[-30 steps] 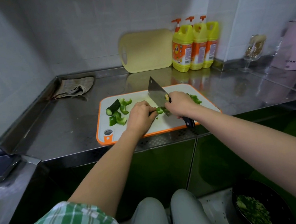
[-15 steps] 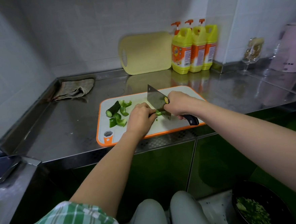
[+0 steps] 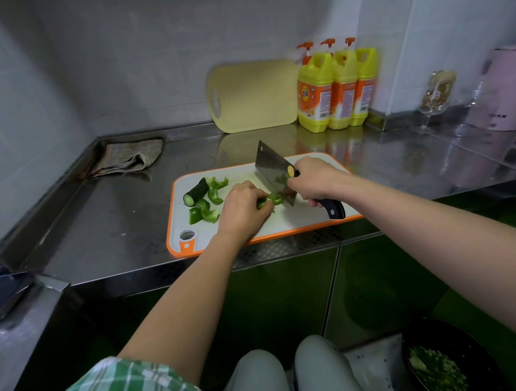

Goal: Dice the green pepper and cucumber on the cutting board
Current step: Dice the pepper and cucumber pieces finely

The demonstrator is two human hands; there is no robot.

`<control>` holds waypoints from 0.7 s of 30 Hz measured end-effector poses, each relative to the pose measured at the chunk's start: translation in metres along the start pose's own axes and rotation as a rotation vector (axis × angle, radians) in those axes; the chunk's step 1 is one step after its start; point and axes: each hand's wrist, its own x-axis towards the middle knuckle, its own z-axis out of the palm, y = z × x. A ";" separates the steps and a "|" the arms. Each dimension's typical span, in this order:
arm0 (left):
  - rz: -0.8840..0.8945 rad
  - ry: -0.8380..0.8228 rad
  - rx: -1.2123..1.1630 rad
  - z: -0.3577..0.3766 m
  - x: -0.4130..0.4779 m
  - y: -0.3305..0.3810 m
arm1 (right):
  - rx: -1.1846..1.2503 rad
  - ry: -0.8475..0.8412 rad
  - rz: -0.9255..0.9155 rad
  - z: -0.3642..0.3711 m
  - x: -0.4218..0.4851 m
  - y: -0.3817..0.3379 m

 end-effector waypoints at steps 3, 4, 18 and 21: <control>0.000 0.007 0.004 0.001 0.000 0.000 | -0.040 -0.049 0.024 0.002 -0.004 -0.003; 0.001 0.007 0.005 0.001 0.000 -0.001 | -0.048 -0.046 0.029 0.004 -0.003 -0.003; 0.048 0.021 0.012 0.000 -0.002 -0.001 | -0.027 0.154 0.012 0.028 0.013 0.003; 0.034 0.025 0.004 0.001 -0.001 -0.002 | 0.017 0.143 -0.010 0.018 0.011 0.004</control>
